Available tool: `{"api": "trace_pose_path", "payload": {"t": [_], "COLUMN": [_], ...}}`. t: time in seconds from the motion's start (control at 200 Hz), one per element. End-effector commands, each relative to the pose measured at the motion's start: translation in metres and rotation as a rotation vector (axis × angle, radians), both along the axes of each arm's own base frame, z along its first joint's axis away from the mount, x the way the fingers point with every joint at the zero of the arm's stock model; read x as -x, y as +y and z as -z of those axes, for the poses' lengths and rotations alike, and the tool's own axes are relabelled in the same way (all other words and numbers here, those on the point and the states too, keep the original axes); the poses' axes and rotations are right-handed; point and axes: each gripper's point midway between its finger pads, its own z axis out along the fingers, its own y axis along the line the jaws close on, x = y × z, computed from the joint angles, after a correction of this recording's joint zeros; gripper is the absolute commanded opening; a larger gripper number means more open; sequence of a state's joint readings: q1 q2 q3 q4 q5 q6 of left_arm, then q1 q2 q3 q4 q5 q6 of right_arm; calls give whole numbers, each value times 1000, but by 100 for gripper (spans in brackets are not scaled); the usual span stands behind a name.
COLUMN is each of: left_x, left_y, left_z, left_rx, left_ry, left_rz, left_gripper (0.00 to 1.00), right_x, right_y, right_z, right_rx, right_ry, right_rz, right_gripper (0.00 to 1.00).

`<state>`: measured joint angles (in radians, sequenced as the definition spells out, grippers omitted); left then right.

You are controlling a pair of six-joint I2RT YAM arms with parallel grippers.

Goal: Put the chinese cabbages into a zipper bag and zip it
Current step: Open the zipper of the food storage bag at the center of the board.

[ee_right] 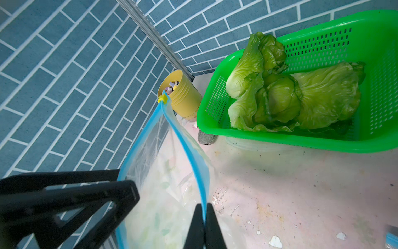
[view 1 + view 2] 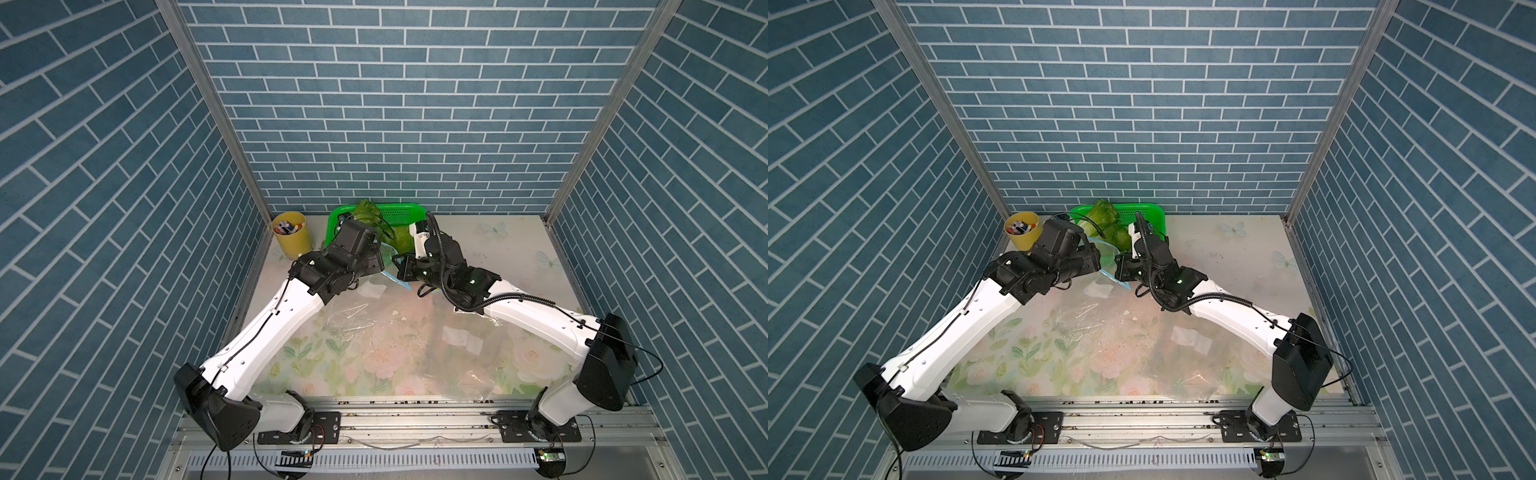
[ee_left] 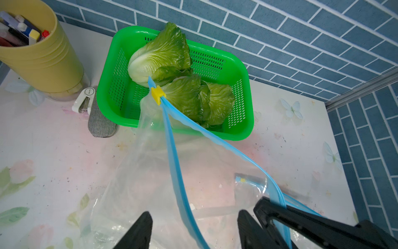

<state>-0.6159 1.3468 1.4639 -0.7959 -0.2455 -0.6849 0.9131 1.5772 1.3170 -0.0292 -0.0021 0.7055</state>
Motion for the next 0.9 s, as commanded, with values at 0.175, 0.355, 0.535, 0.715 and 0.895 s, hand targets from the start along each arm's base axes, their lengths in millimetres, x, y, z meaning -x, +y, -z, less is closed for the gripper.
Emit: {"api": "trace_pose_path", "payload": {"t": [0.175,0.355,0.535,0.715,0.895], "left_x": [-2,-4,-4,-4,-1], "left_y": [1,1,5,9,23], "left_z": [8,19,25,21,12], "left_rx": [-25,-21,-28,-52,-101], "left_ry": [9,20,15,-5,-36], "left_rz": [-12,-26,-46,-43,-23], "left_gripper": [54,46,29,12,2], "right_x": [1,3,6,11,26], "right_y": [8,10,12,16,21], "right_z": [-16,-19,-18,-19,-16], "right_rx": [-23,-25,-24,-22,-10], "right_ry": [-45,-51,-48,-31,43], "right_rz": [-14,-24,-39,-78,-150], "right_gripper": [0,0,0,0,1]}}
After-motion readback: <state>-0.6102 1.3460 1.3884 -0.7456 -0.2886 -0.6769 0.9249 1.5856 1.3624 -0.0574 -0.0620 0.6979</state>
